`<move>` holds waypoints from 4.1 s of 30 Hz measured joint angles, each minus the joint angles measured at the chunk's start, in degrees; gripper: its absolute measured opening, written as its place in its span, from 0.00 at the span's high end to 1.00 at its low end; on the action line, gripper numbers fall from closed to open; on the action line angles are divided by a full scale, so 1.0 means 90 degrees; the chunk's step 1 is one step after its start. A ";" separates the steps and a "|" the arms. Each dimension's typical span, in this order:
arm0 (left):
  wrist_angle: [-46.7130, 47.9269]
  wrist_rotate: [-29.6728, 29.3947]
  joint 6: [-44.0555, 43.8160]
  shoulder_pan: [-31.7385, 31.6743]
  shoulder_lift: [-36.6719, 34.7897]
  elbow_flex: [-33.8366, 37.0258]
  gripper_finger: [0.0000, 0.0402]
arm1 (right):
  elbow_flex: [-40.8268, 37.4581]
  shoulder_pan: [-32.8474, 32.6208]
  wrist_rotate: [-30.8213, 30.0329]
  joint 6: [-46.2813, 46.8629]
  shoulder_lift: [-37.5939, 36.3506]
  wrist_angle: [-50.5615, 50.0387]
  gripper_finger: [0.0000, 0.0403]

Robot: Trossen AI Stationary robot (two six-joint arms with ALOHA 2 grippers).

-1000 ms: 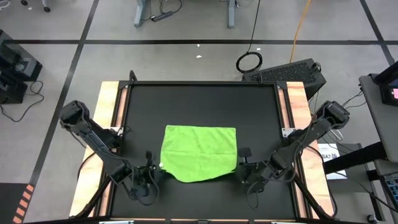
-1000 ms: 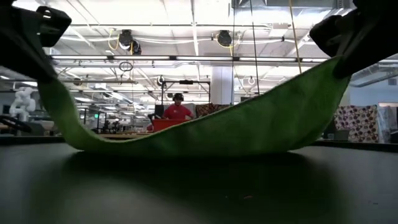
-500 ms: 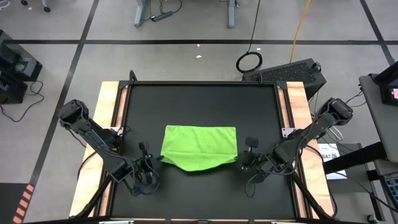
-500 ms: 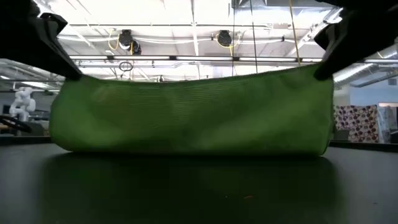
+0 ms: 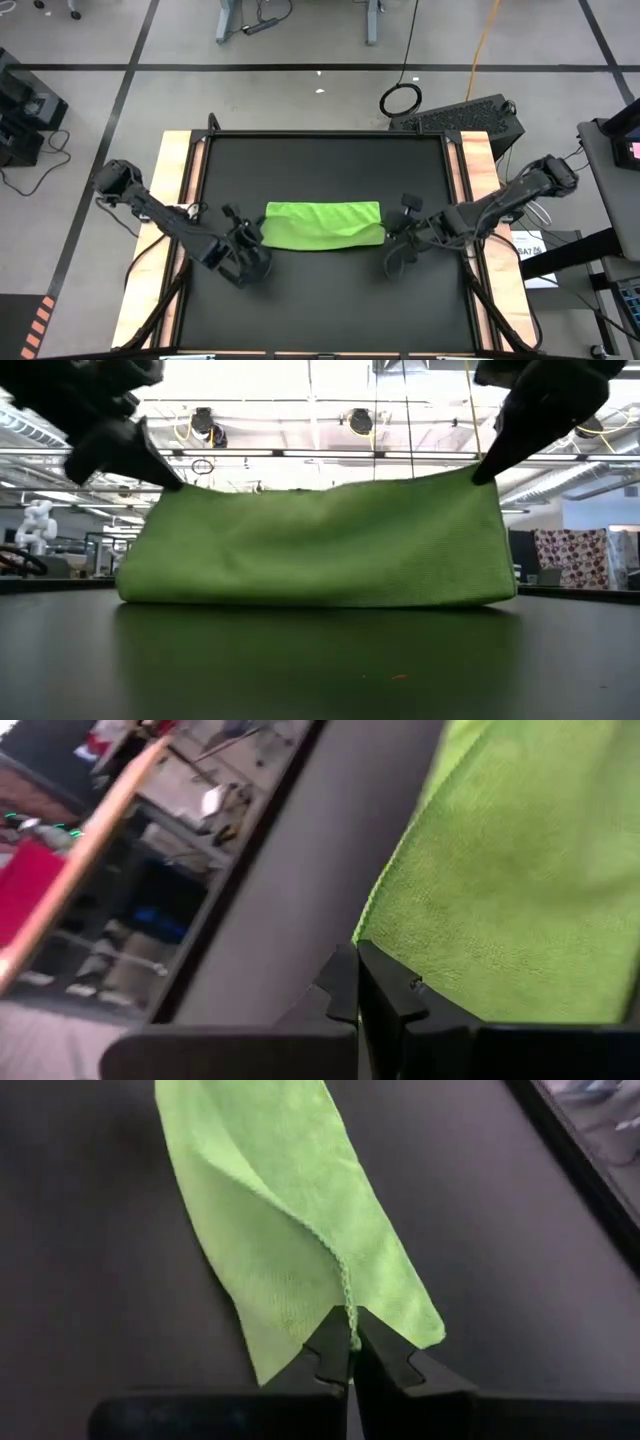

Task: Roll towel into tight, uniform cylinder
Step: Fold the green towel, then roll the green towel

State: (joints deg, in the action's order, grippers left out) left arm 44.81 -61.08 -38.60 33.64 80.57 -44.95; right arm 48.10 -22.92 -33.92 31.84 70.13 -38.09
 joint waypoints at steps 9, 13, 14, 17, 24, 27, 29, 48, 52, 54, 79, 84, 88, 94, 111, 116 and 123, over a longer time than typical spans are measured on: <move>-0.0299 0.0258 0.1124 -0.1257 -0.0101 -0.0005 1.00 | 0.0000 0.1232 0.0786 -0.0761 0.0055 -0.0017 1.00; -0.0650 0.0731 0.1710 -0.1713 -0.0101 -0.0005 1.00 | 0.0000 0.1673 0.1069 -0.1005 0.0137 -0.0003 1.00; -0.0717 0.0811 0.1822 -0.1803 -0.0101 -0.0005 1.00 | 0.0000 0.1768 0.1165 -0.1058 0.0171 -0.0005 1.00; -0.0806 0.1109 0.2031 -0.2046 -0.0101 -0.0005 1.00 | 0.0000 0.2014 0.1409 -0.1211 0.0282 0.0014 1.00; -0.0811 0.1859 0.2170 -0.2476 -0.0091 -0.0002 0.97 | 0.0000 0.2427 0.1652 -0.1533 0.0710 0.0099 1.00; -0.0799 0.2134 0.2176 -0.2606 -0.0065 0.0000 0.97 | 0.0000 0.2592 0.1800 -0.1722 0.0918 0.0275 1.00; -0.0797 0.2222 0.2175 -0.2680 -0.0065 0.0000 0.96 | 0.0000 0.2718 0.1936 -0.1825 0.1076 0.0413 1.00; -0.0824 0.2163 0.2544 -0.2964 -0.0065 0.0002 0.55 | -0.0208 0.3530 0.1942 -0.2088 0.1657 0.0331 0.60; -0.0818 0.2152 0.2544 -0.3008 -0.0065 0.0002 0.47 | -0.0262 0.3524 0.1948 -0.1966 0.1223 -0.0061 0.56; -0.0936 0.2257 0.2631 -0.3008 -0.0065 0.0002 0.46 | -0.0260 0.3524 0.1946 -0.1950 0.0996 -0.0170 0.56; -0.3305 0.4753 0.3563 -0.3248 0.0024 0.0978 0.46 | -0.0255 0.1390 0.3087 -0.1360 0.1789 0.2524 0.67; -0.3344 0.5084 0.3660 -0.3243 0.0295 0.0974 0.46 | -0.0255 0.1447 0.3078 -0.1235 0.2293 0.2610 0.69; -0.3320 0.5108 0.3507 -0.3241 0.0588 0.0979 0.46 | -0.0255 0.1532 0.3050 -0.1231 0.2553 0.2531 0.72; -0.3344 0.5162 0.2975 -0.3163 0.0686 0.0967 0.46 | -0.0240 0.1808 0.2771 -0.1482 0.2715 0.1995 0.77; -0.4862 0.5649 0.1854 -0.2425 0.0766 0.0921 0.46 | -0.0257 0.3806 0.1916 -0.3021 0.2497 0.1394 0.82; -0.4594 0.5335 0.2618 -0.2398 0.0649 0.0788 0.46 | -0.0257 0.3564 0.1702 -0.3124 0.1934 0.1294 0.82; -0.3809 0.4584 0.3708 -0.2660 0.0647 0.0769 0.46 | -0.0255 0.3031 0.3254 -0.2875 0.1527 0.3190 0.82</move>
State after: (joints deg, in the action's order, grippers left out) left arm 10.54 -19.83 -5.23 9.70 86.39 -38.03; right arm 45.80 4.36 -4.63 5.97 83.87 -9.37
